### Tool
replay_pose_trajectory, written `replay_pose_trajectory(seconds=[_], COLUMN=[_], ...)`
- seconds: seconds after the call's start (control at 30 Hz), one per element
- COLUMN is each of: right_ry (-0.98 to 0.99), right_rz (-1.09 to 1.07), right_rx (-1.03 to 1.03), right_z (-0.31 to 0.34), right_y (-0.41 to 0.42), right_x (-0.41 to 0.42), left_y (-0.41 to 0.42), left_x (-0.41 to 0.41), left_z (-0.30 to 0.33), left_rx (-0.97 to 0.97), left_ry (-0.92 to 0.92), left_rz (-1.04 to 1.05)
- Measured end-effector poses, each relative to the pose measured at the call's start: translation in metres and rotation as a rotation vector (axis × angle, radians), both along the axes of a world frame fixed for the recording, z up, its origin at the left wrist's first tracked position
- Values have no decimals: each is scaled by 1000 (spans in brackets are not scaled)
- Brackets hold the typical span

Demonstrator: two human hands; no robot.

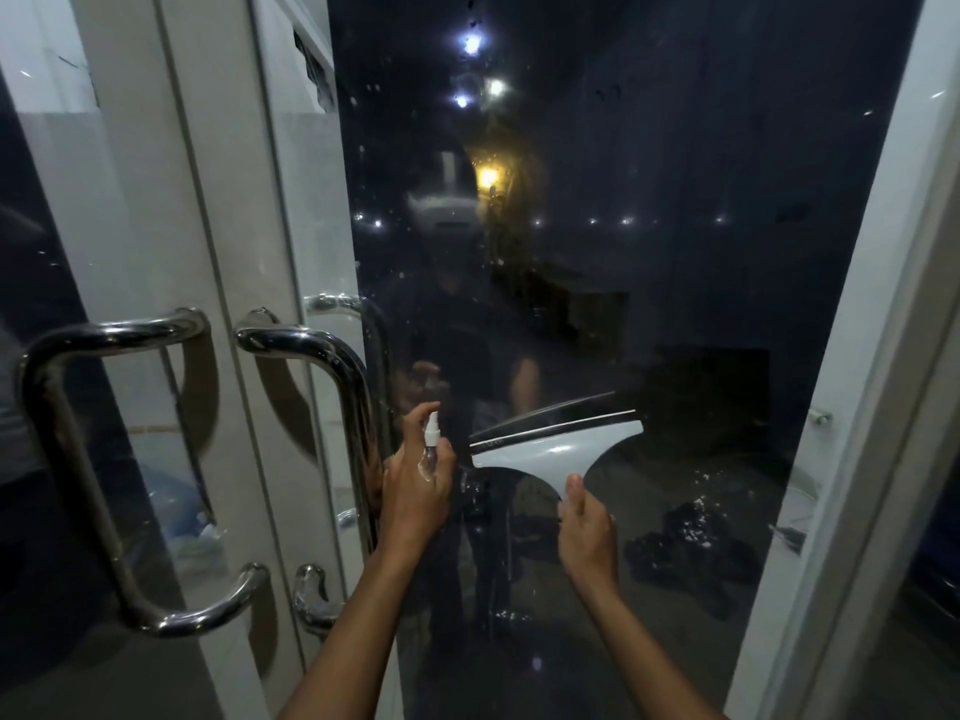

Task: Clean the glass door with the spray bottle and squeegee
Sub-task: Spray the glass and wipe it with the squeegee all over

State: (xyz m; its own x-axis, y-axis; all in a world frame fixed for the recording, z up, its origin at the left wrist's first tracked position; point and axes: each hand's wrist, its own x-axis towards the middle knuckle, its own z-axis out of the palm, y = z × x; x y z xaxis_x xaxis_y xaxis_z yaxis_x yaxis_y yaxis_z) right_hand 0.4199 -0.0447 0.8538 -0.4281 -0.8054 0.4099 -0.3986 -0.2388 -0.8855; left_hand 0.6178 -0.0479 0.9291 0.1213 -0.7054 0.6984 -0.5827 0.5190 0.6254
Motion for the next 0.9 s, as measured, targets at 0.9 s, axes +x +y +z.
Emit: replay_pose_trajectory(seconds=[0.9], right_ry=[-157], right_rz=[-5], right_rx=[38], right_z=[-17], right_y=[15], right_x=[-22], left_y=[1], left_x=[-17], left_z=[10], left_rx=[9], left_ry=[32], left_rz=[224])
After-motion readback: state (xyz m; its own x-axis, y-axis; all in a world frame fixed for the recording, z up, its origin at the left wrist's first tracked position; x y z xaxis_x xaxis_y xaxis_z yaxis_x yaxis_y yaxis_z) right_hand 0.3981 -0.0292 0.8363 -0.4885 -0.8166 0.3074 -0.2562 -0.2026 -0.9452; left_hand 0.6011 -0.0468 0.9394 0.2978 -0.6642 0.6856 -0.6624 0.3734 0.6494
